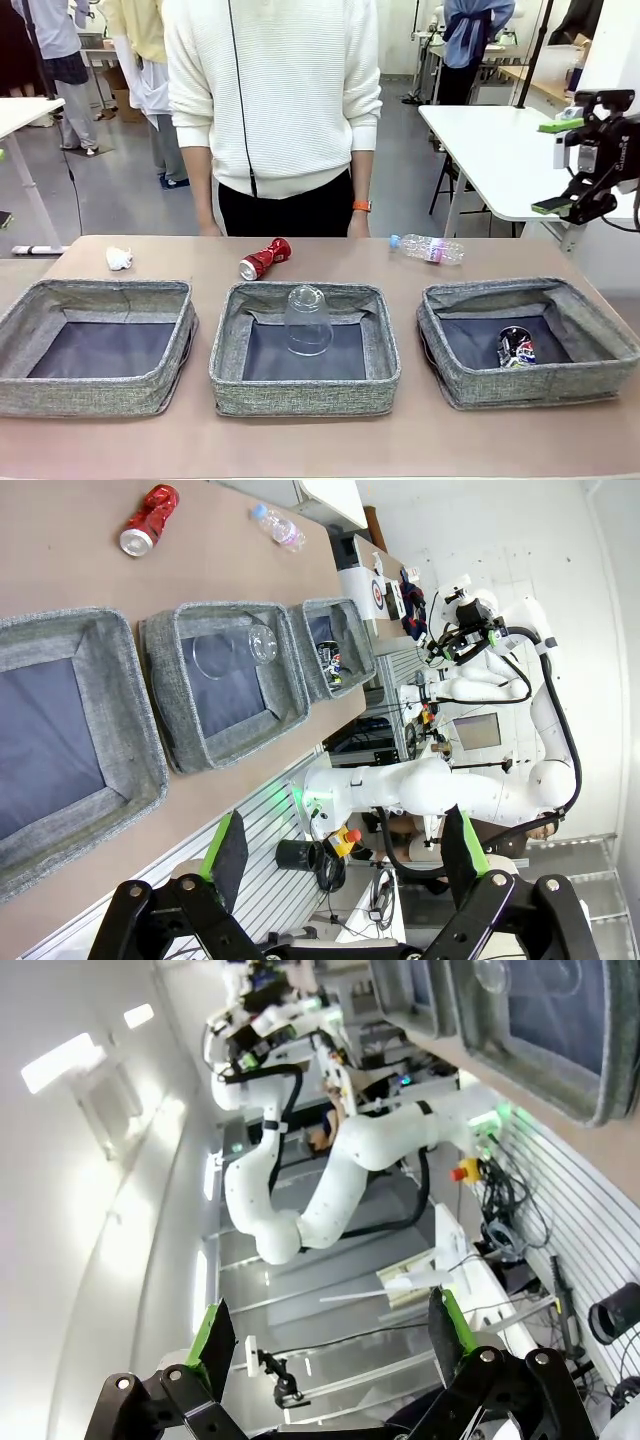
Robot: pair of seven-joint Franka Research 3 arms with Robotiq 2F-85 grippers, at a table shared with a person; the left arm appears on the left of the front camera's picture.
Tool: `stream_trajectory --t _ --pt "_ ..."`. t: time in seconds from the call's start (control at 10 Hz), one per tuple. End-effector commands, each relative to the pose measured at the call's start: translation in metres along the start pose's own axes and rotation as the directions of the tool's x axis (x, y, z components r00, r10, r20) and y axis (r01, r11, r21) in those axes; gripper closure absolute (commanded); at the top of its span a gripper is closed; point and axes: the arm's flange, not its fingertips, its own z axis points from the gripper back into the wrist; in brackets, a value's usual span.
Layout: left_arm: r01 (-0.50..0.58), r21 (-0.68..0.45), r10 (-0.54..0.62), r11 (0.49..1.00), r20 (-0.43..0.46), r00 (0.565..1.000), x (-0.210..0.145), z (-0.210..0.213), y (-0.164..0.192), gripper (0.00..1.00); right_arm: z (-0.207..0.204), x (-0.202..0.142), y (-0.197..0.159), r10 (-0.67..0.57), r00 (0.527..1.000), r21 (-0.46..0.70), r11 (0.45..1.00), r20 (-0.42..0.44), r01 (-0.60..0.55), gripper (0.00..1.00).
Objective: Sort the waste into the appropriate baskets.
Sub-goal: Place the picked waste into the Fabric basket indicated by the person, then pick up the waste item pointed out by the person.
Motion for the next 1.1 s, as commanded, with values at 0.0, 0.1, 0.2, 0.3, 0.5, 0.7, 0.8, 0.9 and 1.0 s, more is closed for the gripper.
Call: stream_trajectory --t 0.0,0.1,0.2,0.3,0.5,0.7,0.8,0.9,1.0 --pt "0.009 -0.009 -0.009 1.0 -0.006 1.0 -0.0012 0.001 -0.0002 0.0 -0.0011 0.0019 0.0046 -0.015 1.0 0.01 1.0 0.021 0.015 0.0" --pt "0.009 -0.009 -0.009 1.0 -0.006 1.0 -0.0012 0.001 -0.0002 0.0 -0.0011 0.0019 0.0046 -0.015 1.0 0.01 1.0 0.021 0.015 0.0" --pt "0.009 -0.009 -0.009 1.0 -0.006 1.0 -0.0012 0.001 -0.0002 0.0 -0.0011 0.0019 0.0046 -0.015 1.0 0.01 1.0 0.021 0.015 0.0" --pt "0.009 -0.009 -0.009 1.0 -0.006 1.0 -0.0012 0.001 -0.0002 0.0 -0.0011 0.0019 0.0046 -0.015 1.0 0.01 1.0 0.021 0.015 0.0" --pt "0.009 -0.009 -0.009 1.0 -0.006 1.0 -0.0012 0.001 -0.0002 0.0 -0.0011 0.0019 0.0046 -0.015 1.0 0.01 1.0 0.021 0.015 0.0" --pt "0.009 -0.009 -0.009 1.0 -0.006 1.0 -0.0012 0.001 -0.0002 0.0 -0.0011 0.0019 0.0046 -0.015 1.0 0.01 1.0 0.021 0.015 0.0" --pt "0.009 -0.009 -0.009 1.0 -0.006 1.0 -0.0012 0.001 -0.0002 0.0 -0.0011 0.0019 0.0046 -0.015 1.0 0.01 1.0 0.021 0.015 0.0" --pt "0.009 -0.009 -0.009 1.0 -0.006 1.0 -0.0012 0.001 -0.0002 0.0 -0.0011 0.0019 0.0046 -0.015 1.0 0.01 1.0 0.021 0.015 0.0" --pt "0.009 -0.009 -0.009 1.0 -0.006 1.0 -0.0012 0.001 -0.0002 0.0 -0.0011 0.0019 0.0046 -0.015 1.0 0.01 1.0 0.021 0.015 0.0"
